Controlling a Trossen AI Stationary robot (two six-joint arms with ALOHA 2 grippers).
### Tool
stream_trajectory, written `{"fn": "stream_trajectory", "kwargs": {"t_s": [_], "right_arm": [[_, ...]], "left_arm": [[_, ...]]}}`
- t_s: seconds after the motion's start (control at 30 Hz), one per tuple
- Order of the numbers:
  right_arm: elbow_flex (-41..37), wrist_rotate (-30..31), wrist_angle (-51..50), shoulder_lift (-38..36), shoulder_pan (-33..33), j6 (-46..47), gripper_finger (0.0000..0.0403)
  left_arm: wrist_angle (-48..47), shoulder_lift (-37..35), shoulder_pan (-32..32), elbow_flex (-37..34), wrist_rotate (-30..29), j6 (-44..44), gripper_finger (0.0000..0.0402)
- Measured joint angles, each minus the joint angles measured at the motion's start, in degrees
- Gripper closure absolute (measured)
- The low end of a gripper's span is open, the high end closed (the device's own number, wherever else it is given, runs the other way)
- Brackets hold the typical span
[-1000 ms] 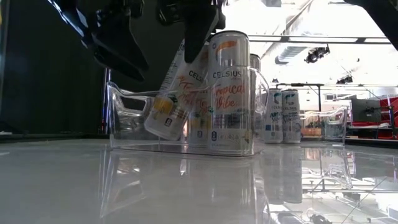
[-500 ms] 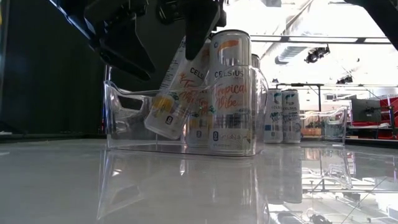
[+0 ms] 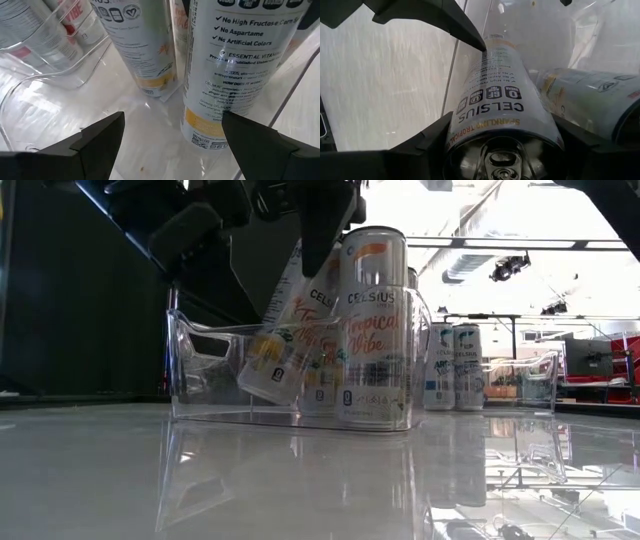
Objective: Sort soda cans
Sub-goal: Put the white-yellow can into the bottom transparent bin
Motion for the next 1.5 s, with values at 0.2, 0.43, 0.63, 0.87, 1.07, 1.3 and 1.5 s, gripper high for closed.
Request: {"fn": "stream_trajectory", "kwargs": {"t_s": [0.2,0.43,0.63,0.87,1.07,1.3,1.5], "right_arm": [[0.00,0.01,0.25,0.00,0.00,0.04,0.0145],[0.00,0.04,0.90,-0.09,0.02,-0.40,0.0138],[-0.59,-0.35,1.41,-0.15,-0.01,-3.73,0.0136],[-0.66,-1.46,1.91,-0.04,-0.55,-5.28,0.0127],[-0.66,-5.26,2.65,0.02,-1.07,-4.66,0.0095],[-0.17,-1.29,2.23,-0.02,-0.63,-4.56,0.0091],[4.51,0.51,0.35,-0.10,0.58,-4.90,0.0091]], "left_arm": [[0.48,0.02,0.19,-0.02,0.53,0.71,0.0074],[0.56,0.02,0.19,-0.01,0.92,1.63,0.0074],[0.50,0.07,0.21,0.00,1.43,1.63,0.0074],[0.35,0.08,0.26,-0.02,1.83,1.58,0.0074],[0.30,0.07,0.26,-0.01,1.67,1.47,0.0074],[0.04,0.07,0.26,0.00,1.67,1.49,0.0074],[-1.39,-0.21,-0.31,0.00,0.17,1.09,0.0074]]}}
